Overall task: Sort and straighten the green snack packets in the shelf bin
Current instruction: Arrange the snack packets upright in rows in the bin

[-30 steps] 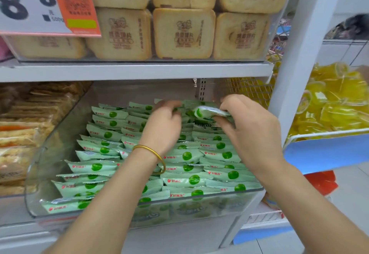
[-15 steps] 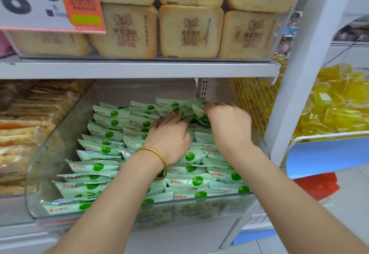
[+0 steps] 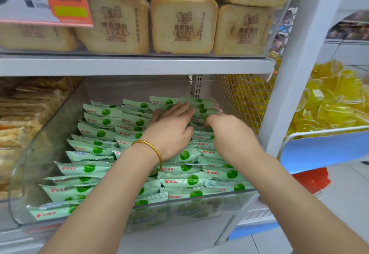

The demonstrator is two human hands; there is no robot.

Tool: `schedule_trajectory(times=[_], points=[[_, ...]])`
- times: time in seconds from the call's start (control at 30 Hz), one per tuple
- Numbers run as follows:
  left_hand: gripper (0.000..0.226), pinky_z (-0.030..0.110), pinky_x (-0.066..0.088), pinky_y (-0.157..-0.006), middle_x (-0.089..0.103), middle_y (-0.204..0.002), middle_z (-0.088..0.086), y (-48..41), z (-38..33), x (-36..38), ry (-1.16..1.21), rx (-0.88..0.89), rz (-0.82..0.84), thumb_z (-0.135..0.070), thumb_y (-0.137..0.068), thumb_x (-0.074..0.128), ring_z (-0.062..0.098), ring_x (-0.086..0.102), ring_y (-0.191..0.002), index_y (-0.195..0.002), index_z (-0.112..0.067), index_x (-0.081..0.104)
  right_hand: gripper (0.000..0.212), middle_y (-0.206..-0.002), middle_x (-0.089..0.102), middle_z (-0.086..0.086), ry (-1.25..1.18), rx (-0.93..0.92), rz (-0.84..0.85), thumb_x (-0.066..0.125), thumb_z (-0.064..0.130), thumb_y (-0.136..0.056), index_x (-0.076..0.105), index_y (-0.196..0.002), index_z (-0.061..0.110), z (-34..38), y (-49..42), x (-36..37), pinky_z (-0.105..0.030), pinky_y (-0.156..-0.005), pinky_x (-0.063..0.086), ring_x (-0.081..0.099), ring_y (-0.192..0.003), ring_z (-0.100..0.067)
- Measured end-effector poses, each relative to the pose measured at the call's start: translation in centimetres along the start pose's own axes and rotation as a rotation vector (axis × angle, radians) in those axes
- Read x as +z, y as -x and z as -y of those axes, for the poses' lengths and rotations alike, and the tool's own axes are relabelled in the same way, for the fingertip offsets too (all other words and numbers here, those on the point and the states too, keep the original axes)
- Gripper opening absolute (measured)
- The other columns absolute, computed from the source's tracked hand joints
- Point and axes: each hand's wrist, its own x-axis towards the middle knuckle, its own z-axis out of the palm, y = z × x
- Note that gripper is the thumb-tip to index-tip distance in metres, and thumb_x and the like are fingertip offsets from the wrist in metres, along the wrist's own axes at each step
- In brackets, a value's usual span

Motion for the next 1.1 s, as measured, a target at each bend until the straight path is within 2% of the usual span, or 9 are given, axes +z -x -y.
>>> schedule_trajectory(times=[0.17, 0.4, 0.5, 0.63, 0.73, 0.8, 0.87, 1.0, 1.1], points=[[0.050, 0.047, -0.002, -0.118, 0.001, -0.159, -0.007, -0.4, 0.2, 0.5, -0.089, -0.041, 0.067, -0.031, -0.100, 0.028, 0.007, -0.005, -0.145, -0.149, -0.022, 0.022, 0.046, -0.117, 0.055, -0.010, -0.017, 0.006, 0.023, 0.042, -0.012, -0.082, 0.050, -0.121, 0.012, -0.2, 0.0, 0.5, -0.035, -0.077, 0.042, 0.047, -0.111, -0.029], [0.053, 0.045, -0.002, -0.118, 0.000, -0.159, -0.008, -0.4, -0.1, 0.5, -0.067, -0.060, 0.073, -0.032, -0.100, 0.027, 0.007, -0.001, -0.145, -0.150, -0.026, 0.012, 0.036, -0.116, 0.051, -0.012, 0.001, -0.022, 0.136, 0.044, -0.011, -0.082, 0.050, -0.114, 0.006, 0.1, -0.1, 0.8, -0.037, -0.080, 0.041, 0.050, -0.110, -0.032], [0.055, 0.044, -0.002, -0.118, -0.001, -0.159, -0.007, -0.3, -0.1, 0.6, -0.063, -0.076, 0.063, -0.033, -0.100, 0.028, 0.009, 0.000, -0.146, -0.151, -0.026, 0.007, 0.033, -0.117, 0.049, -0.012, -0.011, 0.012, 0.122, 0.046, -0.010, -0.083, 0.050, -0.111, 0.006, 0.2, 0.0, 0.8, -0.035, -0.074, 0.038, 0.050, -0.110, -0.031], [0.053, 0.042, -0.002, -0.118, -0.003, -0.159, -0.007, -0.4, 0.0, 0.7, -0.079, -0.079, 0.061, -0.034, -0.100, 0.027, 0.009, -0.002, -0.146, -0.150, -0.025, 0.012, 0.032, -0.116, 0.050, -0.012, -0.007, 0.035, 0.130, 0.046, -0.009, -0.084, 0.050, -0.111, 0.006, 0.5, 0.1, 0.6, -0.033, -0.071, 0.034, 0.051, -0.108, -0.031], [0.051, 0.042, -0.001, -0.119, 0.000, -0.159, -0.006, -0.4, 0.1, 0.8, -0.064, -0.076, 0.044, -0.034, -0.099, 0.029, 0.010, 0.000, -0.146, -0.149, -0.025, 0.019, 0.033, -0.113, 0.053, -0.011, 0.020, 0.030, 0.009, 0.048, -0.011, -0.080, 0.052, -0.108, 0.007, 0.6, -0.2, 0.2, -0.032, -0.071, 0.035, 0.049, -0.108, -0.030], [0.048, 0.041, 0.000, -0.119, 0.004, -0.159, -0.006, -0.5, 0.1, 0.8, -0.056, -0.079, 0.030, -0.034, -0.099, 0.030, 0.010, 0.002, -0.146, -0.146, -0.026, 0.027, 0.041, -0.119, 0.053, -0.012, -0.035, 0.015, -0.104, 0.046, -0.011, -0.078, 0.054, -0.115, 0.006, 0.7, -1.2, 0.0, -0.034, -0.079, 0.043, 0.048, -0.111, -0.031], [0.046, 0.042, 0.001, -0.119, 0.007, -0.159, -0.006, -0.5, 0.1, 0.9, -0.045, -0.086, 0.024, -0.033, -0.098, 0.031, 0.010, 0.003, -0.145, -0.144, -0.027, 0.033, 0.051, -0.131, 0.050, -0.011, -0.113, -0.008, -0.122, 0.043, -0.010, -0.079, 0.053, -0.126, 0.007, 0.7, -2.6, 0.3, -0.039, -0.091, 0.045, 0.045, -0.119, -0.032], [0.046, 0.042, 0.003, -0.118, 0.013, -0.158, -0.005, -0.6, 0.4, 1.0, -0.011, -0.066, -0.034, -0.030, -0.097, 0.032, 0.012, 0.009, -0.145, -0.143, -0.028, 0.035, 0.048, -0.141, 0.042, -0.010, -0.184, -0.019, -0.013, 0.041, -0.006, -0.080, 0.055, -0.125, 0.005, 0.5, -4.6, 1.4, -0.039, -0.099, 0.041, 0.035, -0.131, -0.030], [0.052, 0.041, -0.003, -0.119, 0.005, -0.159, -0.005, -0.6, 0.6, 0.9, -0.012, -0.104, -0.044, -0.032, -0.098, 0.032, 0.010, 0.001, -0.146, -0.149, -0.026, 0.021, 0.047, -0.147, 0.034, -0.008, -0.166, 0.017, 0.087, 0.041, -0.003, -0.085, 0.051, -0.130, 0.006, 0.1, -5.2, 2.0, -0.039, -0.107, 0.034, 0.022, -0.138, -0.029]])
